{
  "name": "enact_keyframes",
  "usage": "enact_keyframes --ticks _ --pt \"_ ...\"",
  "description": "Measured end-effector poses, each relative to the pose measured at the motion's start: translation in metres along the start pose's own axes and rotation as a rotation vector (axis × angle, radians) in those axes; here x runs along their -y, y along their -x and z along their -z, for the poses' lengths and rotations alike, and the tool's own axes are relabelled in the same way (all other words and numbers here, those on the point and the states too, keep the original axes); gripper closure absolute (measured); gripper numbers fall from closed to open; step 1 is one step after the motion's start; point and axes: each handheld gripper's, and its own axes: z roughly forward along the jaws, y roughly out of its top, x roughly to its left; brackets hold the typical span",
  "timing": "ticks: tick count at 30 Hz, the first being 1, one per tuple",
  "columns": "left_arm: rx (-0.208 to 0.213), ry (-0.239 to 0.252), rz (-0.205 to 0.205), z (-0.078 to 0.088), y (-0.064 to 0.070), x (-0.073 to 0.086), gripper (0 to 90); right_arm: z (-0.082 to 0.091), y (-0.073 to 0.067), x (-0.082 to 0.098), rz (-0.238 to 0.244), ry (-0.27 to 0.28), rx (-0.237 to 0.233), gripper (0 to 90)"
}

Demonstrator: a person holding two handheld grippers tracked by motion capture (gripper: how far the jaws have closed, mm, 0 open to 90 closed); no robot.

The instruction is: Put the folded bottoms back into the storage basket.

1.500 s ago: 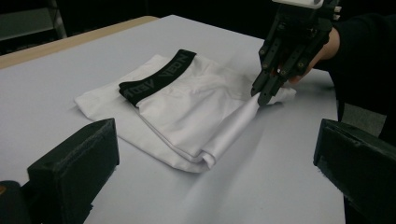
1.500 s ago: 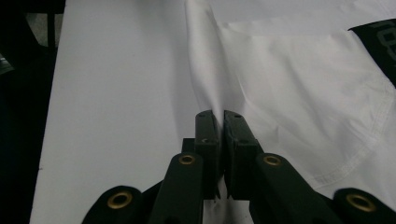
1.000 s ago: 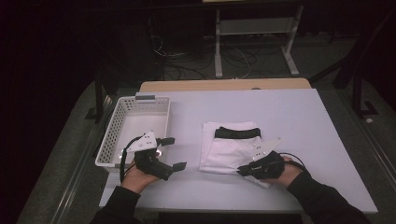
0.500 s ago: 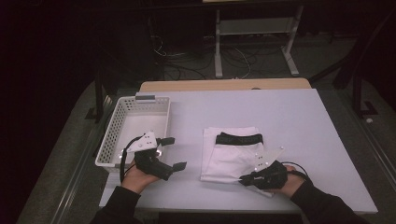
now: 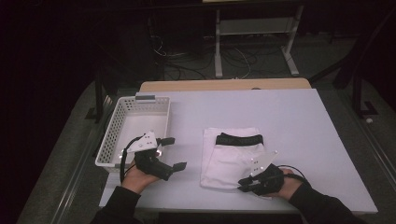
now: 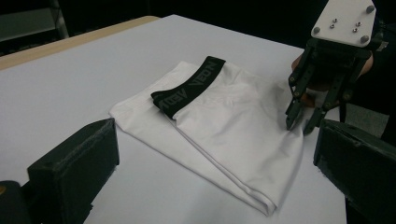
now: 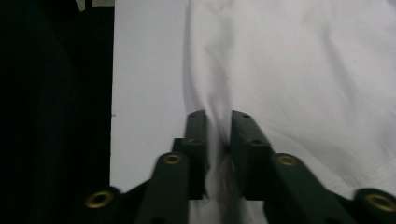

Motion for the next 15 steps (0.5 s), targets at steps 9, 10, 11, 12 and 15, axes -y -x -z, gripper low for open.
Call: enact_keyframes --ticks 9,10,11,12,15 --pt "-0.001 -0.002 -0.002 0.000 0.000 0.000 0.0 0.011 0.001 0.002 -0.088 0.077 0.061 42.8" --pt "-0.001 -0.002 -0.003 0.000 0.000 0.000 0.0 0.012 0.002 0.003 -0.099 0.081 0.064 41.5" --pt "-0.002 -0.002 -0.002 0.000 0.000 0.000 0.0 0.013 0.003 0.003 -0.110 0.087 0.070 39.4" --pt "-0.003 0.000 0.001 0.000 0.000 0.000 0.0 0.014 0.003 0.004 -0.113 0.090 0.073 37.9" --pt "-0.005 0.007 0.007 0.001 0.000 0.000 0.0 0.017 0.004 0.006 -0.126 0.106 0.084 35.5"
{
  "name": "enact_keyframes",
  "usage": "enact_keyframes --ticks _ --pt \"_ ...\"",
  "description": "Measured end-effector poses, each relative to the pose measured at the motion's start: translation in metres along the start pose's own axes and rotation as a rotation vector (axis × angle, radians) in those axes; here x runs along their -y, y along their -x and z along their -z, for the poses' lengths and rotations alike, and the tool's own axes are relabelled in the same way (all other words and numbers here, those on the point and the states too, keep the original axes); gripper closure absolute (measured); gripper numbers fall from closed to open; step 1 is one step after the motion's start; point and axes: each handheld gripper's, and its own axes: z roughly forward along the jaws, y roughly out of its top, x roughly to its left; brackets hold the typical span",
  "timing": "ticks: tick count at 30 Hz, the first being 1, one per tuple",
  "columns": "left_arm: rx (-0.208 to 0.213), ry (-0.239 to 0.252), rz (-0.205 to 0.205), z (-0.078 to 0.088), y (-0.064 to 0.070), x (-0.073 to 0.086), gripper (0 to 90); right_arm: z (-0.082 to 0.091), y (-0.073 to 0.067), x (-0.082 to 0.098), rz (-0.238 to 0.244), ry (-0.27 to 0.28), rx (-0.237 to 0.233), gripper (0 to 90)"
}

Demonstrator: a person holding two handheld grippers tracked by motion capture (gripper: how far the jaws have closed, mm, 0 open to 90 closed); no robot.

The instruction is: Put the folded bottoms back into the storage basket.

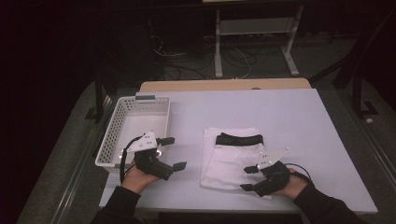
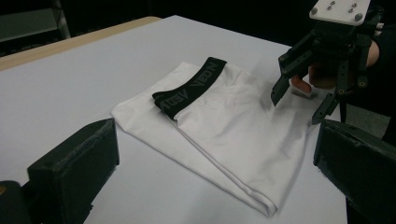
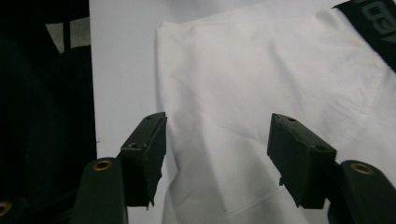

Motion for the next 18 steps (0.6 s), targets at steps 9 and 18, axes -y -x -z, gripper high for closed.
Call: enact_keyframes --ticks 9,18 --pt "-0.006 0.004 0.001 0.001 0.001 -0.001 0.0 0.013 0.004 0.008 -0.041 0.030 0.043 30.0" --pt "-0.007 0.008 -0.002 0.001 0.002 -0.002 0.0 0.025 0.008 0.017 -0.081 0.063 0.078 18.6"
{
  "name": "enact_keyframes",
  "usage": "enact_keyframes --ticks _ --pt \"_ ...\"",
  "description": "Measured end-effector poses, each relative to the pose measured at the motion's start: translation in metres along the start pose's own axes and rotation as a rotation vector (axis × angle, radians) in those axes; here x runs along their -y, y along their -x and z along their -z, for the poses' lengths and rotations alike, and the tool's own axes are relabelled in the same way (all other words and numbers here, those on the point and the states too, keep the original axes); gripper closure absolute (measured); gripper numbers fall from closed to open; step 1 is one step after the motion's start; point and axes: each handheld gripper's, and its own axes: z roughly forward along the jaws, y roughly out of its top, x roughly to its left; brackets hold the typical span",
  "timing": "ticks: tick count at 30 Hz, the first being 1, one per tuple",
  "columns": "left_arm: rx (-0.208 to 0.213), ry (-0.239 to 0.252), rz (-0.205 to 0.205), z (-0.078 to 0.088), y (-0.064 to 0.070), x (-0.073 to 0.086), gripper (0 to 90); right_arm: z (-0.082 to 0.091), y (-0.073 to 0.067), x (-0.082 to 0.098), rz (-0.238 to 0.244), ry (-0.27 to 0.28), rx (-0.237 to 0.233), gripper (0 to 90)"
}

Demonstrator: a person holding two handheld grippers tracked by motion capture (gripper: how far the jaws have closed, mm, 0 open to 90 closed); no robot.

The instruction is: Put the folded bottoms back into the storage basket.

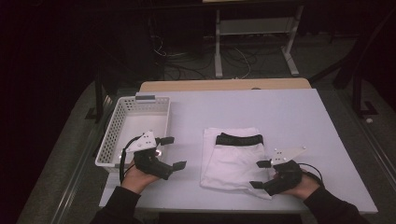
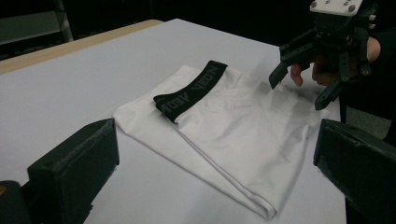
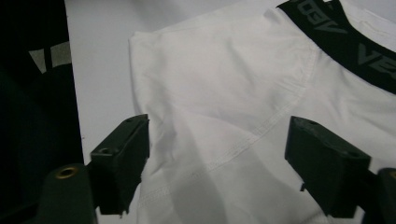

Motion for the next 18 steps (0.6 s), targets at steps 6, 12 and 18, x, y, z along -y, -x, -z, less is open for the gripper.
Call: enact_keyframes --ticks 6,12,18 --pt "-0.001 0.002 0.001 0.000 0.001 -0.001 0.0 0.007 0.000 0.007 -0.008 0.013 0.026 8.2" --pt "-0.009 0.015 0.011 0.001 0.004 -0.004 0.0 0.014 0.003 0.016 -0.040 0.022 0.055 0.0" --pt "0.018 0.024 0.028 -0.005 0.011 -0.008 0.0 0.023 0.004 0.023 -0.057 0.038 0.077 0.0"
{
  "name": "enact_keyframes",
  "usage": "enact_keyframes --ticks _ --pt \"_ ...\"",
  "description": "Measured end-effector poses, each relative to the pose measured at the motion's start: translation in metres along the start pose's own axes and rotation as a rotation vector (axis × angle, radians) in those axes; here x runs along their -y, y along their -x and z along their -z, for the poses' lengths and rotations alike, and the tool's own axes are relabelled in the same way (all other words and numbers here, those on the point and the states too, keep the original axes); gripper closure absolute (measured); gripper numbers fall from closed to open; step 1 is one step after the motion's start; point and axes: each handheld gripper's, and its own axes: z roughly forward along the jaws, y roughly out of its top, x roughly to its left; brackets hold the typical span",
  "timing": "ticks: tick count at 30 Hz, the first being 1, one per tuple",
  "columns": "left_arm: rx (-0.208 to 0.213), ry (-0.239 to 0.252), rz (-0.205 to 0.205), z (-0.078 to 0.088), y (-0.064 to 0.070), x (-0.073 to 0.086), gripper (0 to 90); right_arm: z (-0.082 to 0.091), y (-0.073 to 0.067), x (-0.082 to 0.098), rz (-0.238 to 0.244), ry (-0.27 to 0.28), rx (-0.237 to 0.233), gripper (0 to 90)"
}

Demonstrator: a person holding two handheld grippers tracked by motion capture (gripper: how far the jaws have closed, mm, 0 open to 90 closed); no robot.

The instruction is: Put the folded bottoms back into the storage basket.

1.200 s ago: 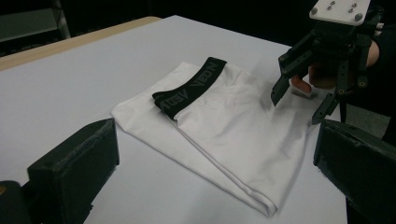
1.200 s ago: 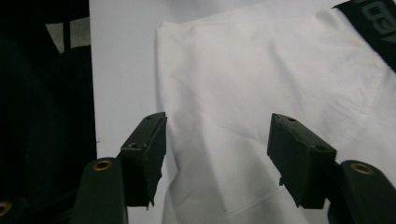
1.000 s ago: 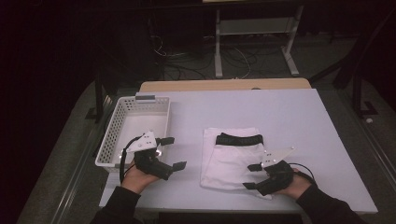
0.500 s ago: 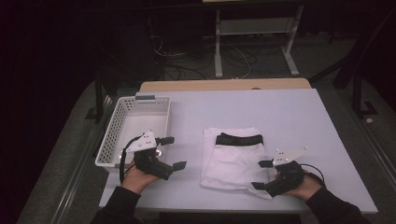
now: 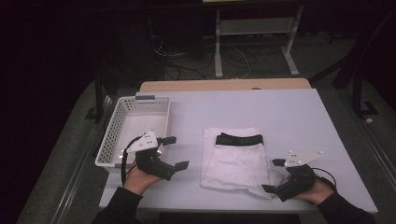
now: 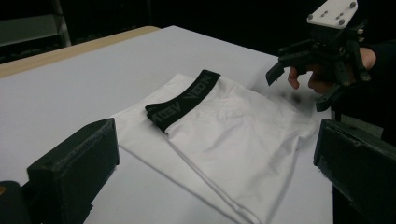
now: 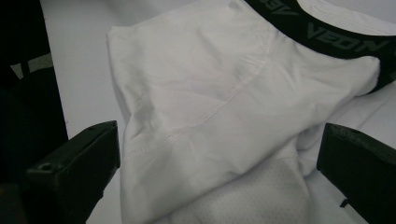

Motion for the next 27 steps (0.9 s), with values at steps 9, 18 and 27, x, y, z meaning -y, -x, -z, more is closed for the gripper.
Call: enact_keyframes --ticks 9,18,27 --pt "0.051 -0.028 0.001 -0.019 0.015 -0.003 0.0 0.002 0.001 0.002 0.003 0.011 0.014 0.0" --pt "0.090 -0.063 -0.023 -0.041 0.025 -0.003 0.0 -0.001 0.001 0.001 0.023 0.004 0.011 0.0" --pt "0.108 -0.103 -0.037 -0.065 0.031 0.002 0.9 -0.004 0.000 0.000 0.027 0.000 -0.001 0.0"
